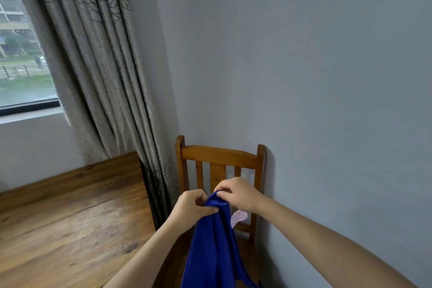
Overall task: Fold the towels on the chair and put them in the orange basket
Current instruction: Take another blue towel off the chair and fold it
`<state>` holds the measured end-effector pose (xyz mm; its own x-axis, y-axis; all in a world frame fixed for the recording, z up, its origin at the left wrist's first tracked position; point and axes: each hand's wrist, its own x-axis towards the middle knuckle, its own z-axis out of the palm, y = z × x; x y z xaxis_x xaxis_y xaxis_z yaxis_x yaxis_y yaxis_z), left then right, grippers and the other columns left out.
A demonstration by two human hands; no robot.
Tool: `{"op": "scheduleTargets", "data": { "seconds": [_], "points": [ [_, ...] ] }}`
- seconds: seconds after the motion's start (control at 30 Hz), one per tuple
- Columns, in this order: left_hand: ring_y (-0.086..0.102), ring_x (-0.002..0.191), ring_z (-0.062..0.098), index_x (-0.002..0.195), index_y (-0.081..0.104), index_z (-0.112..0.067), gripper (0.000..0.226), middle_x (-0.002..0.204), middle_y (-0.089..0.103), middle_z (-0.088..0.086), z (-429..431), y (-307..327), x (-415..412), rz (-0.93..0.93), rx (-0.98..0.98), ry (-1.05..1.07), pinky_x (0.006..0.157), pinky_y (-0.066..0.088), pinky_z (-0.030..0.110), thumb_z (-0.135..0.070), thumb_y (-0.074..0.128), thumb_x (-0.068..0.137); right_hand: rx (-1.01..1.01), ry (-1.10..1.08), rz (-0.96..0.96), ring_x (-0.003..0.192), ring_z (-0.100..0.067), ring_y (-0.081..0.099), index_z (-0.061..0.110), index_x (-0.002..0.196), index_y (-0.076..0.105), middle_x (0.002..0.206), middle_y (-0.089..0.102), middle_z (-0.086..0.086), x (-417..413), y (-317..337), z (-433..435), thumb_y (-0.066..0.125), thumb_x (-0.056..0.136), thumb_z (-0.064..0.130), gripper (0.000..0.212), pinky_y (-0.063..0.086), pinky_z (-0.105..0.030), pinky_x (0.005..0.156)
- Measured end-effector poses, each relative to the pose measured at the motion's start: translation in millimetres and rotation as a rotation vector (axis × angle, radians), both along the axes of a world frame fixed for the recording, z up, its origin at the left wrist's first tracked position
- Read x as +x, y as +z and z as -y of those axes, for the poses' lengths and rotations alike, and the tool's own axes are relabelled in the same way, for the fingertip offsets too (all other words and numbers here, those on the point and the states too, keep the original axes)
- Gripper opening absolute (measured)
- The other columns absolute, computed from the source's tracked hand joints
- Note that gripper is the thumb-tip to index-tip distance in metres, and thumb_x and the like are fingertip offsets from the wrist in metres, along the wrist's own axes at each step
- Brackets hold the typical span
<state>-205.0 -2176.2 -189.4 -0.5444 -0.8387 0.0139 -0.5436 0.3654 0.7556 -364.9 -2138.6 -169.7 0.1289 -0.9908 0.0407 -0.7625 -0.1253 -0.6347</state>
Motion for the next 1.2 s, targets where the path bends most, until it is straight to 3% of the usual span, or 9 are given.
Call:
{"op": "scheduleTargets", "data": {
  "seconds": [0.17,0.3,0.47,0.6,0.7,0.77,1.0,1.1,1.2],
  "points": [
    [0.063,0.094,0.015,0.103,0.056,-0.014,0.018,0.102,0.064,0.004,-2,3,9,-0.255,0.308,-0.051,0.079,0.051,0.021,-0.027,0.053,0.091,-0.076,0.023,-0.039,0.093,-0.016,0.057,0.008,0.108,0.058,0.106,0.063,-0.01,9,22,10,0.039,0.099,0.017,0.023,0.047,-0.025,0.081],
    [0.062,0.095,0.019,0.099,0.057,-0.012,0.009,0.101,0.064,0.008,2,-1,17,-0.197,0.195,-0.033,0.088,0.051,0.032,-0.015,0.053,0.092,-0.125,0.035,0.004,0.087,-0.012,0.054,0.008,0.105,0.057,0.095,0.059,-0.006,11,41,15,0.041,0.098,0.016,0.019,0.047,-0.023,0.076],
    [0.061,0.089,0.012,0.094,0.057,-0.017,0.018,0.095,0.063,0.002,-1,2,23,-0.306,0.333,0.006,0.073,0.047,0.018,-0.029,0.044,0.095,-0.112,0.053,-0.047,0.075,-0.006,0.052,0.013,0.103,0.055,0.081,0.054,0.008,5,62,19,0.044,0.097,0.017,0.013,0.041,-0.014,0.066],
    [0.059,0.082,0.017,0.092,0.059,-0.014,0.023,0.086,0.061,0.004,5,16,16,-0.376,0.273,0.045,0.076,0.047,0.025,-0.031,0.043,0.096,-0.034,0.137,-0.101,0.078,-0.004,0.051,0.016,0.099,0.057,0.086,0.056,0.008,12,67,22,0.047,0.096,0.018,0.011,0.042,-0.015,0.07],
    [0.063,0.084,0.013,0.095,0.059,-0.021,0.007,0.091,0.065,-0.002,8,24,6,-0.338,0.187,0.001,0.073,0.05,0.02,-0.018,0.053,0.092,-0.046,0.129,-0.077,0.078,-0.001,0.05,0.01,0.104,0.06,0.09,0.056,0.007,18,69,26,0.047,0.096,0.017,0.017,0.041,-0.013,0.07],
    [0.063,0.09,0.012,0.095,0.058,-0.023,0.011,0.094,0.065,-0.003,8,22,2,-0.32,0.18,-0.005,0.073,0.051,0.018,-0.013,0.056,0.09,-0.066,0.085,-0.016,0.076,-0.001,0.05,0.008,0.106,0.06,0.083,0.054,0.011,18,74,27,0.046,0.096,0.016,0.018,0.04,-0.013,0.068],
    [0.062,0.085,0.009,0.091,0.058,-0.023,0.017,0.094,0.064,-0.006,5,-17,23,-0.299,0.388,0.091,0.061,0.047,0.014,-0.006,0.06,0.086,-0.323,-0.15,0.159,0.071,-0.001,0.05,0.005,0.101,0.062,0.077,0.057,0.007,-5,107,32,0.048,0.095,0.01,0.016,0.039,-0.015,0.066],
    [0.061,0.094,0.018,0.09,0.055,-0.023,0.02,0.1,0.063,0.001,13,-37,33,-0.159,0.36,0.15,0.079,0.052,0.03,-0.004,0.06,0.085,-0.429,-0.279,0.236,0.068,-0.002,0.049,0.002,0.099,0.063,0.072,0.054,0.009,-16,119,34,0.05,0.094,0.008,0.016,0.039,-0.017,0.065],
    [0.051,0.115,0.028,0.113,0.05,-0.026,0.034,0.119,0.054,0.006,24,-49,47,0.129,0.164,0.391,0.095,0.044,0.046,-0.014,0.06,0.084,-0.458,-0.328,0.282,0.067,-0.008,0.048,0.003,0.1,0.062,0.074,0.055,0.0,-20,127,32,0.048,0.095,0.011,0.016,0.039,-0.015,0.064]
  ]
}}
